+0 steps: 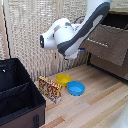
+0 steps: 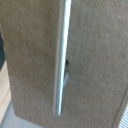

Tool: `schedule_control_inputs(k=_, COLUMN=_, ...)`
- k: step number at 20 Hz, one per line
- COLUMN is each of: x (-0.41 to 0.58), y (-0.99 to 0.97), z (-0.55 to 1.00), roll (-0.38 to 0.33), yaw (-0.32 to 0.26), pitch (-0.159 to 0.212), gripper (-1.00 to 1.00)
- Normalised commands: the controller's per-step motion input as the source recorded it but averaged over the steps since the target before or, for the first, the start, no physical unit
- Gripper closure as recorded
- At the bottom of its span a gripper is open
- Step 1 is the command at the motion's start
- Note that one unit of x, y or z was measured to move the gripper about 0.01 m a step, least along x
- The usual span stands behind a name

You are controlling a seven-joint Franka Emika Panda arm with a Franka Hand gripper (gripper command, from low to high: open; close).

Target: Locate and clasp the grip of the topmost drawer. Steadily and circumspectly yank the drawer open. Discover and seize the nutrition bar using your clamp. Deposit the nutrition bar in the accessible drawer. Unclench the nutrition bar.

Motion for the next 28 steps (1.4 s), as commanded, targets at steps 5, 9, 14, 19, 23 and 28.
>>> schedule_control_inputs(k=5, x=-0.092, y=0.1, z=0.4, roll=0.162, yaw=-0.328, pitch=-0.078, gripper=-1.0)
schedule_control_inputs(k=9, x=-0.045, y=0.13, z=0.27, roll=0.235, yaw=-0.302, pitch=-0.042, gripper=-1.0)
schedule_control_inputs(k=14, x=0.036, y=0.16, z=0.03, roll=0.348, yaw=-0.224, pitch=0.0, gripper=-1.0)
schedule_control_inputs(k=19, x=0.058, y=0.17, z=0.0, roll=0.363, yaw=-0.211, pitch=0.0, gripper=-1.0)
schedule_control_inputs(k=23, x=0.082, y=0.22, z=0.0, roll=0.367, yaw=-0.181, pitch=-0.044, gripper=-1.0)
schedule_control_inputs(k=28, x=0.127, y=0.38, z=0.0, roll=0.375, yaw=-0.107, pitch=-0.126, gripper=-1.0)
